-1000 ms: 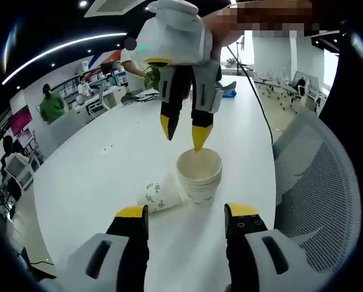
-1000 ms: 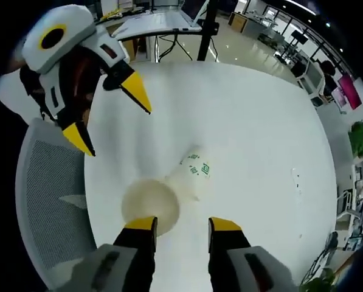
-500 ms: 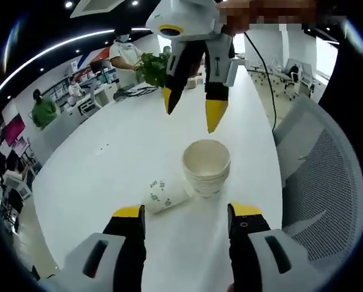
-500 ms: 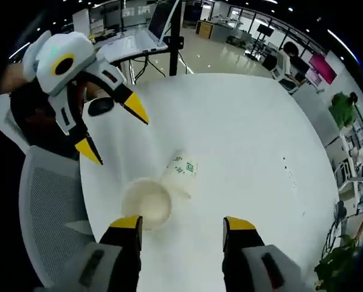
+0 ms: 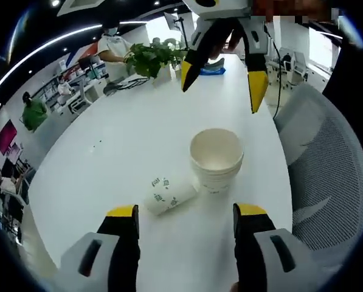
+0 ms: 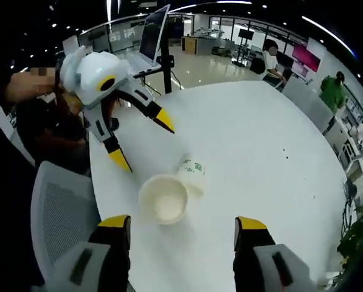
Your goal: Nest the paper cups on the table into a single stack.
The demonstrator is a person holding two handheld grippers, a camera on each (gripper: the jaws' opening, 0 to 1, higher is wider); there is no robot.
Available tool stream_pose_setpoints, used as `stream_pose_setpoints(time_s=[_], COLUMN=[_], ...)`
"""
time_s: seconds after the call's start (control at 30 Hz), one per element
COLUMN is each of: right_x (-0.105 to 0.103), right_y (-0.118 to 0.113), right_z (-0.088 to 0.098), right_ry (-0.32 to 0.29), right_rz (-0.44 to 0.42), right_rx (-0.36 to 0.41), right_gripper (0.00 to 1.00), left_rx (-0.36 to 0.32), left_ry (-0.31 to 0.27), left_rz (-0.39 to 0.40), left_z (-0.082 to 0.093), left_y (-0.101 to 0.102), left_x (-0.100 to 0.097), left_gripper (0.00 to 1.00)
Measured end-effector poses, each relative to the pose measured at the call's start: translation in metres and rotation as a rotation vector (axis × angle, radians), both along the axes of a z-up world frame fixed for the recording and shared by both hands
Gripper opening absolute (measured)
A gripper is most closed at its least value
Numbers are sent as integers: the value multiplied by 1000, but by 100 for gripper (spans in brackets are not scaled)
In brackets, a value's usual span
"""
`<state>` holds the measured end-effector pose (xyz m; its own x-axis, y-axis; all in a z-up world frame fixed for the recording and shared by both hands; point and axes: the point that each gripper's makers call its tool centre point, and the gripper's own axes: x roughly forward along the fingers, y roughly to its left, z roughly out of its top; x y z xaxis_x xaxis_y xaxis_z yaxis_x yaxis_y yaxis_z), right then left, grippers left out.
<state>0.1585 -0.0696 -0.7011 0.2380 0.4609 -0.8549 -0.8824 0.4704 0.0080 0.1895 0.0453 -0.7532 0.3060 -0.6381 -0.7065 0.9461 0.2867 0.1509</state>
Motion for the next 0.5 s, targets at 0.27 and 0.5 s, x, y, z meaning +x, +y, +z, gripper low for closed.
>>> stream_pose_setpoints(time_s=[0.27,0.5], right_x=[-16,-38], right_y=[-19,-28], right_z=[-18,-18], right_ry=[18,40], right_rz=[-62,-106], right_rx=[3,43], right_gripper=[69,70], left_rx=[63,118], left_ry=[-28,-52], left_rz=[-83,-131], left_z=[-7,-11], left_y=[-9,-15], left_x=[7,19], left_gripper=[61,61])
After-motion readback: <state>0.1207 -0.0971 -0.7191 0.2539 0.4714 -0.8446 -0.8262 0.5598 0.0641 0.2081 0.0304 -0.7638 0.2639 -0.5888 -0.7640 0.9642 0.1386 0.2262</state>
